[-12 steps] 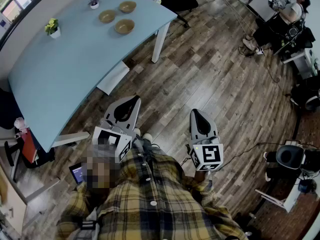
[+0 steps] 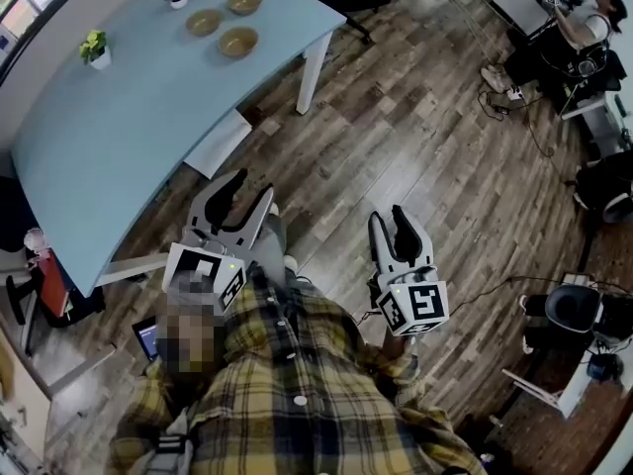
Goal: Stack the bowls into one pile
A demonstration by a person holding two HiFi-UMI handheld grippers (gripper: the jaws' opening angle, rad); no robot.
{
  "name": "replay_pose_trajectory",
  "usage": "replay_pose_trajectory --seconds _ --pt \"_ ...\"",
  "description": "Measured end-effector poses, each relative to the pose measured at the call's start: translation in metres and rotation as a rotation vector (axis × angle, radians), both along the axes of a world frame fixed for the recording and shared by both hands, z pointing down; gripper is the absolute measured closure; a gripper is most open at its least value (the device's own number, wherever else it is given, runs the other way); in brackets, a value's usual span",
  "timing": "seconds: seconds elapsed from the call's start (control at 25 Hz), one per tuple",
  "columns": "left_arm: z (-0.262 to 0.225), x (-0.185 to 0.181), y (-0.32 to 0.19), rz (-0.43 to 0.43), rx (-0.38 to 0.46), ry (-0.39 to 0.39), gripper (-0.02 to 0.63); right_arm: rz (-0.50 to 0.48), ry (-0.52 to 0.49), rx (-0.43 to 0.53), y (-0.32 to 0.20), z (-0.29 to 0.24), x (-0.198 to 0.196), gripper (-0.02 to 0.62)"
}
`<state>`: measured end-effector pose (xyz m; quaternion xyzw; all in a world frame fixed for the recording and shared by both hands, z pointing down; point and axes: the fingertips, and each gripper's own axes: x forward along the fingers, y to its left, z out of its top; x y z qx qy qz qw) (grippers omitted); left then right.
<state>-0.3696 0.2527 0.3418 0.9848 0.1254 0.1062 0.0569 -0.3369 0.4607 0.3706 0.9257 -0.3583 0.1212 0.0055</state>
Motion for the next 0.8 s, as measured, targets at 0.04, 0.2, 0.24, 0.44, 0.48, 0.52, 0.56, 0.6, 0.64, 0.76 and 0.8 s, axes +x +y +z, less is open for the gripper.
replay_pose_trajectory --seconds 0.04,0.2,0.24,0.44,0.48,0.52,0.56,0.6,0.64,0.76,0.8 --pt "0.002 0.003 -0.001 0.004 0.001 -0.005 0.426 -0.002 -0.006 0.006 -0.002 0.001 0.003 0.449" --pt "0.013 0.026 -0.006 0.028 -0.015 -0.027 0.378 -0.013 -0.040 0.022 -0.017 0.010 0.022 0.422" --pt "0.015 0.036 -0.009 0.034 -0.018 -0.028 0.374 -0.018 -0.045 0.022 -0.022 0.012 0.030 0.417" --pt "0.018 0.096 -0.037 0.051 -0.023 -0.024 0.373 -0.039 -0.049 -0.026 -0.055 0.017 0.085 0.411" --pt "0.017 0.110 -0.045 0.048 -0.025 -0.021 0.373 -0.045 -0.050 -0.032 -0.063 0.016 0.098 0.411" --pt "0.017 0.123 -0.053 0.044 -0.027 -0.016 0.371 -0.051 -0.048 -0.036 -0.071 0.015 0.112 0.411" --pt "0.016 0.137 -0.061 0.041 -0.026 -0.011 0.371 -0.055 -0.045 -0.039 -0.078 0.015 0.127 0.411" --pt "0.015 0.151 -0.070 0.036 -0.025 -0.007 0.371 -0.058 -0.043 -0.038 -0.086 0.014 0.143 0.411" --pt "0.016 0.164 -0.079 0.033 -0.025 -0.004 0.371 -0.061 -0.042 -0.035 -0.094 0.012 0.158 0.411" --pt "0.016 0.197 -0.103 0.027 -0.031 -0.003 0.371 -0.074 -0.034 -0.025 -0.121 0.006 0.196 0.403" --pt "0.015 0.207 -0.110 0.025 -0.029 -0.001 0.370 -0.079 -0.028 -0.027 -0.130 0.005 0.207 0.403"
